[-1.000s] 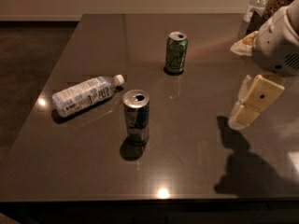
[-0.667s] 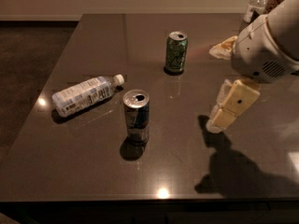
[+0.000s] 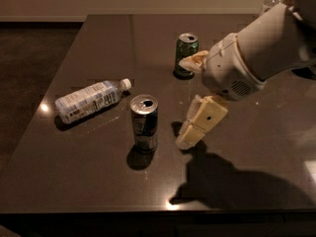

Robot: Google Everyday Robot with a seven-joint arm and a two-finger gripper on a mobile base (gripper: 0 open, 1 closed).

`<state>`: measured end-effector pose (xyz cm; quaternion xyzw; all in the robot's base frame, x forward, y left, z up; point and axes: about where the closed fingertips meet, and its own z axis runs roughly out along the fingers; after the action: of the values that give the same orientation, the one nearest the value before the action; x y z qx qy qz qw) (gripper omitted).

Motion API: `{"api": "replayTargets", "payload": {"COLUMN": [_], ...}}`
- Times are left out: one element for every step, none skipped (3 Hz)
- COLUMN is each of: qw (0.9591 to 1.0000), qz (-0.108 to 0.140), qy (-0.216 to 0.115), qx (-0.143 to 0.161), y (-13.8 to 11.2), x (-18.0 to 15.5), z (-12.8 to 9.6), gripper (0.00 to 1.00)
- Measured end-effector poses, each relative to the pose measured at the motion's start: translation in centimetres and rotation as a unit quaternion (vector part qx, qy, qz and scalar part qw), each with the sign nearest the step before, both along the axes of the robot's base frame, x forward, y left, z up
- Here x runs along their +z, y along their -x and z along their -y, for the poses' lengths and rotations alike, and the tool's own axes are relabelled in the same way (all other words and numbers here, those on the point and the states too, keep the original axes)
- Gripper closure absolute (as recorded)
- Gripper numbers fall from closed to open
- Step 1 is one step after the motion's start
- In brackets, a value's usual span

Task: Move redbull can near green can

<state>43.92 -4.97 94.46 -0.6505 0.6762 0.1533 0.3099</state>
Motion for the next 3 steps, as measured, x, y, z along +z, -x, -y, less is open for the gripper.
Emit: {"api": "replayTargets", "payload": {"qw": [0.9991,0.9968,0.9954], "qz": [-0.012,-0.029,-0.038], "qy": [-0.026,-0.051,-0.063], "qx": [0.031,0.055,0.061], "y": [0.4,0.4,0.3], "x": [-0.8,-1.7,-2.2], "z": [-3.2,-6.0,-7.5], "gripper": [0.0,0.0,0.25]}}
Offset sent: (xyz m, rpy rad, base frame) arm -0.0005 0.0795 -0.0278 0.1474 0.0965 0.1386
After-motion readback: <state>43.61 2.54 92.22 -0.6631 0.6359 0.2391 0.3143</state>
